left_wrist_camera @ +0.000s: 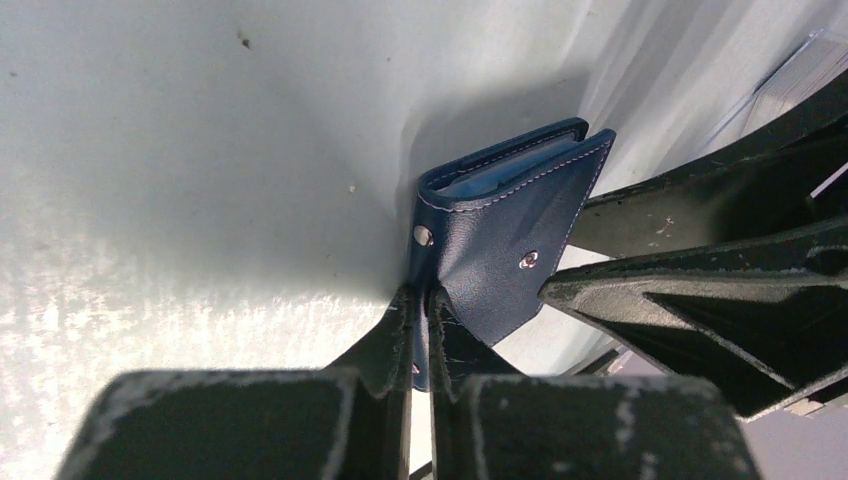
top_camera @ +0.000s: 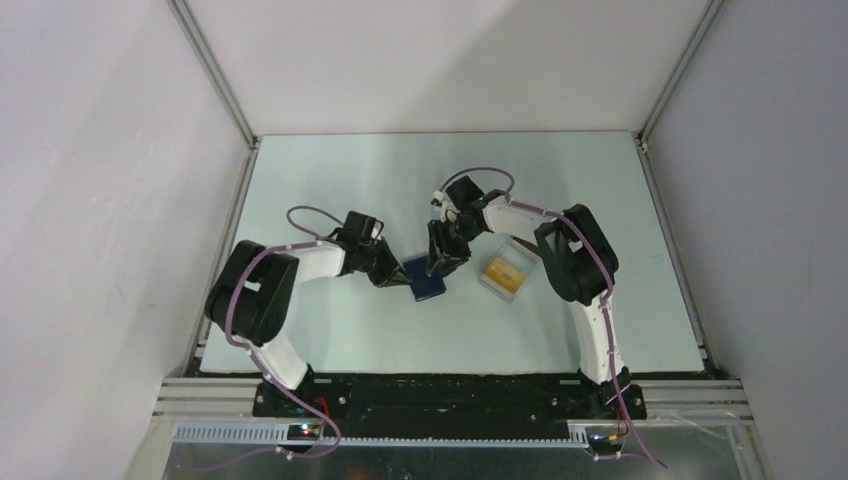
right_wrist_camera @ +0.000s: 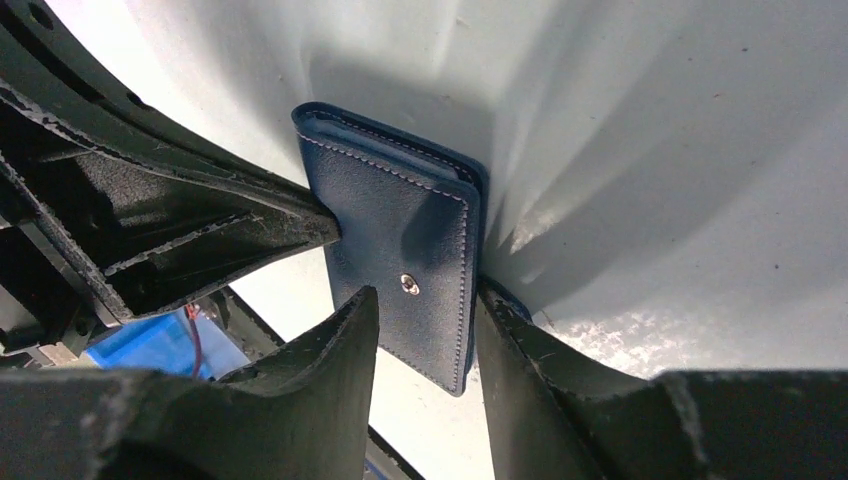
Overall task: Put the credit cards into the card holder
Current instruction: Open the card holder at the center of the board.
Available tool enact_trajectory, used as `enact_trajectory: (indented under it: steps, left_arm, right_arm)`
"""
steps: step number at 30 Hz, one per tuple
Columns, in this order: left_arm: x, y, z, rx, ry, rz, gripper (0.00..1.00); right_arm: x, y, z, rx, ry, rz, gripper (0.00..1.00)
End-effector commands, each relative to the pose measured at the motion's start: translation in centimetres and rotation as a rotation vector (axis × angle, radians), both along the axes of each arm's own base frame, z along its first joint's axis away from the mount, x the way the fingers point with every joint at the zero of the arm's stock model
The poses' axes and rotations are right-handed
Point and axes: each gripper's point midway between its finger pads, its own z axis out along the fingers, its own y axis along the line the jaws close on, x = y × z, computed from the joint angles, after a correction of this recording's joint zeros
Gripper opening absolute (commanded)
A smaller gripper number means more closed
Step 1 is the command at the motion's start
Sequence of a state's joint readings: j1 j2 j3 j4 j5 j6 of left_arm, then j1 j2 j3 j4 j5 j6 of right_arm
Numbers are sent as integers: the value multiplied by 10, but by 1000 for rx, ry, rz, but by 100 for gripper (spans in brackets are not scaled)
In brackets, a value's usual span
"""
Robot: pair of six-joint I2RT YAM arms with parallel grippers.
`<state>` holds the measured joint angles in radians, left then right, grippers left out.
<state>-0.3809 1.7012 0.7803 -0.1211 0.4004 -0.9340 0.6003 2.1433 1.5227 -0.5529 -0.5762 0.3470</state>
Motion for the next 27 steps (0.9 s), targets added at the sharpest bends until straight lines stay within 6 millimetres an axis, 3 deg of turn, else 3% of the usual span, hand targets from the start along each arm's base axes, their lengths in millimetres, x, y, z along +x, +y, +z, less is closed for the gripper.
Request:
enact_trajectory:
  steps: [1,7,15,20,27]
  left_arm:
    - [-20,33,-45,205,77,3,0]
    - [-18,31,-40,199,60,-7,3]
    - [-11,24,-27,179,10,-42,17]
    - [-6,21,-5,150,-60,-46,36]
    - [-3,9,29,64,-131,-80,46]
  right_arm:
    - [-1,0,-5,3,47,-13,44]
    - [-4,0,1,11,58,-9,42]
    - [-10,15,38,225,156,-3,34]
    - [-13,22,64,297,153,-1,24]
    - [-16,29,76,328,150,5,15]
